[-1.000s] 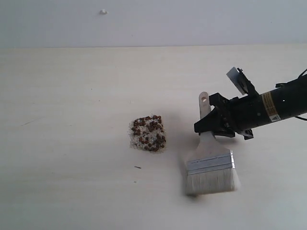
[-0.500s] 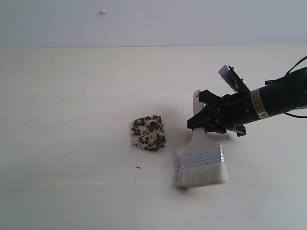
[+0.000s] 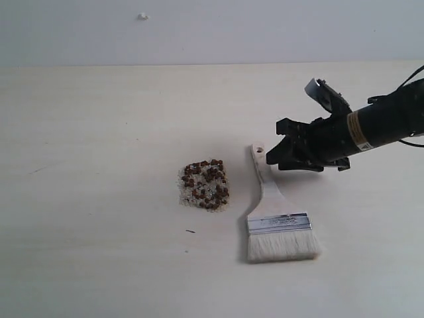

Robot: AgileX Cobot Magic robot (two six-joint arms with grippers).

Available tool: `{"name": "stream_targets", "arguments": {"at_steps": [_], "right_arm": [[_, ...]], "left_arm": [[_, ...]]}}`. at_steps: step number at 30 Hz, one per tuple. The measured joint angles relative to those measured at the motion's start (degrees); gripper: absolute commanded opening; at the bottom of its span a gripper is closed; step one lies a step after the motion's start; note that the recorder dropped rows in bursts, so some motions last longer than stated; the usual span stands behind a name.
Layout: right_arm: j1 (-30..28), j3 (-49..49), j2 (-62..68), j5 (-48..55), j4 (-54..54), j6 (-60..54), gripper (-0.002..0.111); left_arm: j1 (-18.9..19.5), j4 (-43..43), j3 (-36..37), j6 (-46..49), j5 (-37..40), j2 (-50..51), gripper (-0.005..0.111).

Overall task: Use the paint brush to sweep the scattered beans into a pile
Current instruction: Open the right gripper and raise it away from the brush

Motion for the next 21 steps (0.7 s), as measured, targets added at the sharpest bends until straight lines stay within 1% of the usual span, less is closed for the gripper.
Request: {"name": "stream_targets", "arguments": {"at_steps": [5,7,9,12,16,21], "right_arm": [[0.0,-0.6,-2.8,6.7,-0.1,-0.4,0.032],[0.0,-0.6,-4.7,10.5,-0.1,-0.6,0.030],[0.0,-0.6,-7.0,13.9,-0.1,-0.7,0.022],[0.0,-0.6,-11.3,18.0,-0.1,-1.1,0.000],[0.0,2.1,-19.4,23.0,-0.1,-1.3,0.000],[0.0,9.9,-31.1,32.9,-0.1,-0.7,0.000]], "left_arm": [[0.0,0.0,0.0,0.0,0.0,0.0,0.000],[0.0,0.0,0.0,0.0,0.0,0.0,0.000],[0.0,0.0,0.0,0.0,0.0,0.0,0.000],[0.0,0.0,0.0,0.0,0.0,0.0,0.000],[0.0,0.0,0.0,0.0,0.0,0.0,0.000],[0.0,0.0,0.0,0.0,0.0,0.0,0.000]]}}
